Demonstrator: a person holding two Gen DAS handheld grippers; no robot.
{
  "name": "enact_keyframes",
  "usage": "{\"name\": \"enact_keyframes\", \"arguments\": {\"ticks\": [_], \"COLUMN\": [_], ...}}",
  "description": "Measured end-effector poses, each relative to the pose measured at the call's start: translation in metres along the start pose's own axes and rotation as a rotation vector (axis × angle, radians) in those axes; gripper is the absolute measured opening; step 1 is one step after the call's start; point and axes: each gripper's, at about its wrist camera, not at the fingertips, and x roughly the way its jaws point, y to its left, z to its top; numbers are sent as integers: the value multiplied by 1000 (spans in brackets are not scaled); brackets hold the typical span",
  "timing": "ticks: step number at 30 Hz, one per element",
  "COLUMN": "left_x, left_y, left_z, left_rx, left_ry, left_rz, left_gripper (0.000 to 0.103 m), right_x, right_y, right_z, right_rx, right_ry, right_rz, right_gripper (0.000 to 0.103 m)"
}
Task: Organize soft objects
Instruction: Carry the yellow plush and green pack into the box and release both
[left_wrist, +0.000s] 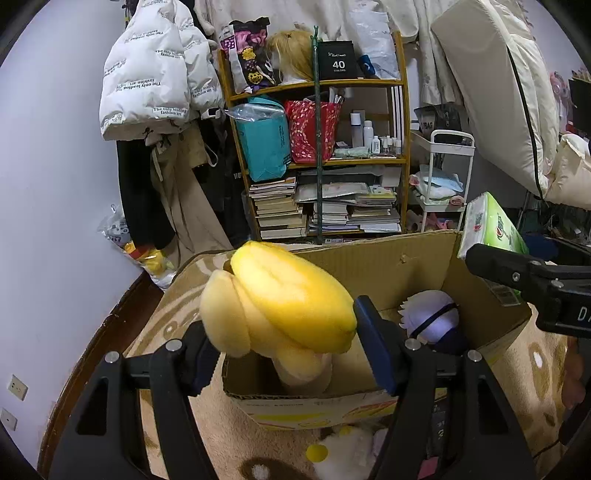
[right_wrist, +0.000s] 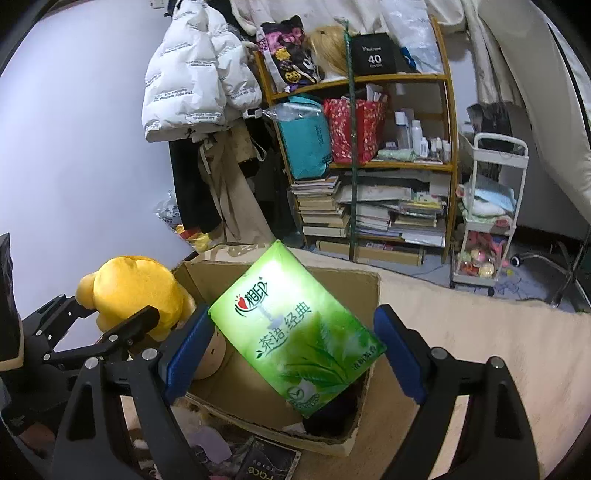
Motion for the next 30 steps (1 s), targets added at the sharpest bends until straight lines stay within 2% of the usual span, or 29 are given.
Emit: {"name": "enact_keyframes", "arguments": {"ticks": [8,12,15,21,24,27,30], "left_x": [-2,-7,-8,-13,-18,-22,-22], "left_y": [-6,-7,-7,-1,3,5,6], "left_z": [-6,-6,-5,-7,-8,-9,-12], "left_rx": [45,49,48,30,13,9,20], "left_ry": [-21,-34,-32,-9,-3,10,55], "left_rz": [46,41,41,39,44,44,34], "left_gripper": [68,80,81,88,97,97,98], "right_x": [3,4,3,-4,-9,-17,-24], "right_y": [-4,-5,-5,-5,-4,-2,4], "right_z": [-5,-8,-7,-5,-6,-10,-13], "right_rx": [19,17,21,40,43,44,21], "right_ry": [21,33,35,33,36,33,39], "right_rz": [-22,-18,-12,18,22,16,-9], "right_gripper": [92,93,93,101,102,102,103]}}
